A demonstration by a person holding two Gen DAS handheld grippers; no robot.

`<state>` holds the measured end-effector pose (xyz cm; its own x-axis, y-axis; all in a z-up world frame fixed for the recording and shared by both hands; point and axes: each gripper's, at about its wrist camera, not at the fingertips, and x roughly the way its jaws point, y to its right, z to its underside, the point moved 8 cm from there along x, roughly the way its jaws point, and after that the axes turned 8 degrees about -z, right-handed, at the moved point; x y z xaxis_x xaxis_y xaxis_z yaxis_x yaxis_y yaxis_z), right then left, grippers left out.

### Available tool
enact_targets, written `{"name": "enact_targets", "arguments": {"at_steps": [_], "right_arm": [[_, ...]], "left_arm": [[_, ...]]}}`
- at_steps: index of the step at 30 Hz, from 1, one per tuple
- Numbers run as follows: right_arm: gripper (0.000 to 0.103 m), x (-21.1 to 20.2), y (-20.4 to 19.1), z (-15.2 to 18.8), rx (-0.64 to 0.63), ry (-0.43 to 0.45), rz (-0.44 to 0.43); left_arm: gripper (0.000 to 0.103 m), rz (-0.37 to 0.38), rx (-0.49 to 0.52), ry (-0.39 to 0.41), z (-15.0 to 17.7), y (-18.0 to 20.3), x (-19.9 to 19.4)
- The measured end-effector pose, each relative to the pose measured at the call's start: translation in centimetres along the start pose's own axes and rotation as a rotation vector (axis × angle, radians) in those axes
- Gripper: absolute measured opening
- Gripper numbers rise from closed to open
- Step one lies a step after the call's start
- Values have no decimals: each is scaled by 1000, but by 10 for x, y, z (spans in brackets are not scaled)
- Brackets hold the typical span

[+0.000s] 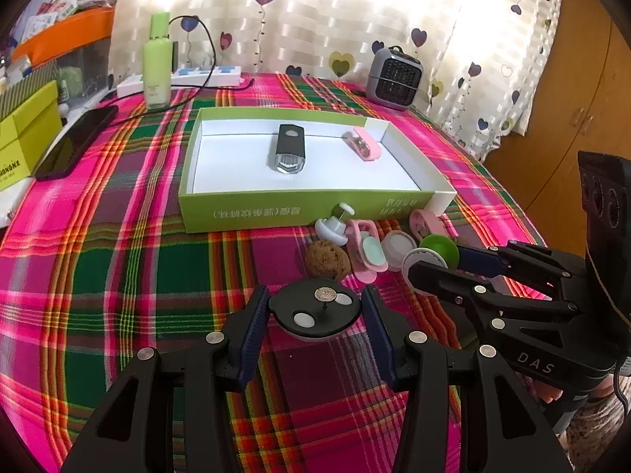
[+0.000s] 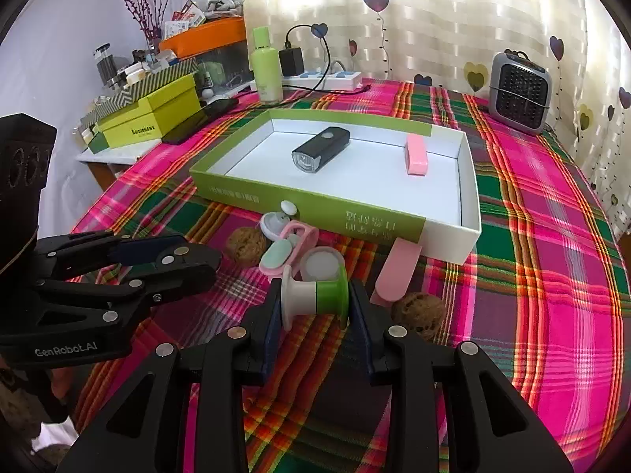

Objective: Organize objects
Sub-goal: 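Carry the spool with the right tool into the tray while the left tool carries the disc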

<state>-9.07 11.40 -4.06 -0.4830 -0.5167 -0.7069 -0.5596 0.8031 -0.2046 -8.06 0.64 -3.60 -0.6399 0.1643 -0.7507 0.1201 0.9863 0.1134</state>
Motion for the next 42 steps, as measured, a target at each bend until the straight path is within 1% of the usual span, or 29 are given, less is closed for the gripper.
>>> {"name": "enact_targets", "arguments": {"at_steps": [13,24,32,42], "right_arm": [[33,-12,4,-17,3,43,12],[33,-8,20,-47,19,69,25],[33,6,34,-67,31,57,36],[33,33,50,-87,40,27,47]], "left_arm": [[46,1,-3,36,-20,-1,-9],[46,-5,-13,55,-49,-7,-2],[46,-9,-40,49,-73,-19,15],[46,-40,-36,41,-100,-31,42]]}}
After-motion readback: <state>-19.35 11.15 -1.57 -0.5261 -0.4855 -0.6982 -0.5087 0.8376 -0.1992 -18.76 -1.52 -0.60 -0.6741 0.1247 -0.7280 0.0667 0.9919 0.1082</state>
